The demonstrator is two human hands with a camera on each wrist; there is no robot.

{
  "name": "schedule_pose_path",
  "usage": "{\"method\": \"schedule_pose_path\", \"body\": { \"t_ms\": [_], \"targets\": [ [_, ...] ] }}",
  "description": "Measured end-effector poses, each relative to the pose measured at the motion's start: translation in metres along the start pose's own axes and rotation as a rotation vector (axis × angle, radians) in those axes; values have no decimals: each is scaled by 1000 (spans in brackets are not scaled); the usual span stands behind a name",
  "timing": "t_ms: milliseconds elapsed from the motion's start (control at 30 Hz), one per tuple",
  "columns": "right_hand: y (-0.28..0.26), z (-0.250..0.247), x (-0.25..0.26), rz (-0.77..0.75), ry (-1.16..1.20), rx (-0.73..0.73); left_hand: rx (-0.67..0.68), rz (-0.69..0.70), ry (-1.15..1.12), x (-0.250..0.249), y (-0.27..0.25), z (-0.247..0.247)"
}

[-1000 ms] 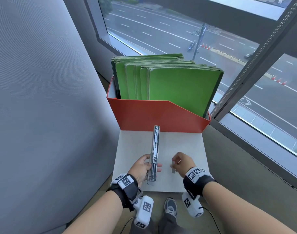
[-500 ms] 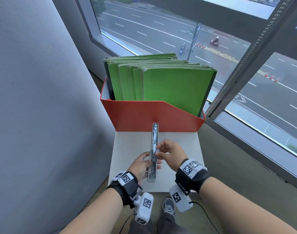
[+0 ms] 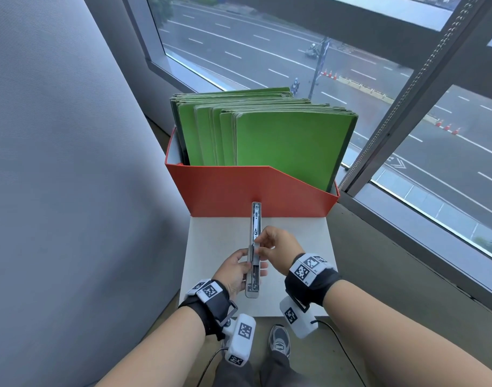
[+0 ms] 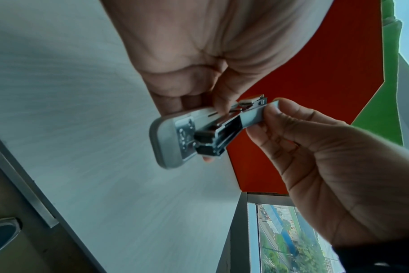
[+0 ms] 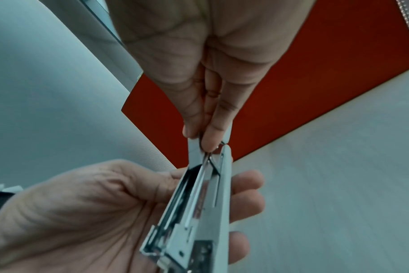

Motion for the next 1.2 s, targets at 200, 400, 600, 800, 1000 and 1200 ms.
{"method": "schedule_pose_path", "body": {
  "t_ms": [200,400,600,800,1000,1200],
  "targets": [
    [-5,5,-4,-36,-95,32,4,-22,-51,1,2,-3],
    [-20,14,-11,-60,-124,62,-13,-18,-61,0,3,-3],
    [-30,17,-20,-161,-152,6,-41,-28,-41,-5,-3,-3],
    [-36,8,-17,-325,-326,113,-51,-35,-60,-7,-9,-5],
    [-4,-13,-3,-196,-248,54,-1,-10,-73,-8,-14,-2],
    [36,-7,-12,252,2,-14,23,6,-42,-3,-14,1]
  ]
}}
Point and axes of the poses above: each hand's wrist, its own y-axis towards the middle knuckle, its own z-axis out of the palm, x = y × z, the point moved 1 cm from there along y, towards the middle knuckle, and after that the axes turned 14 degrees about -x, right-handed, at the moved point
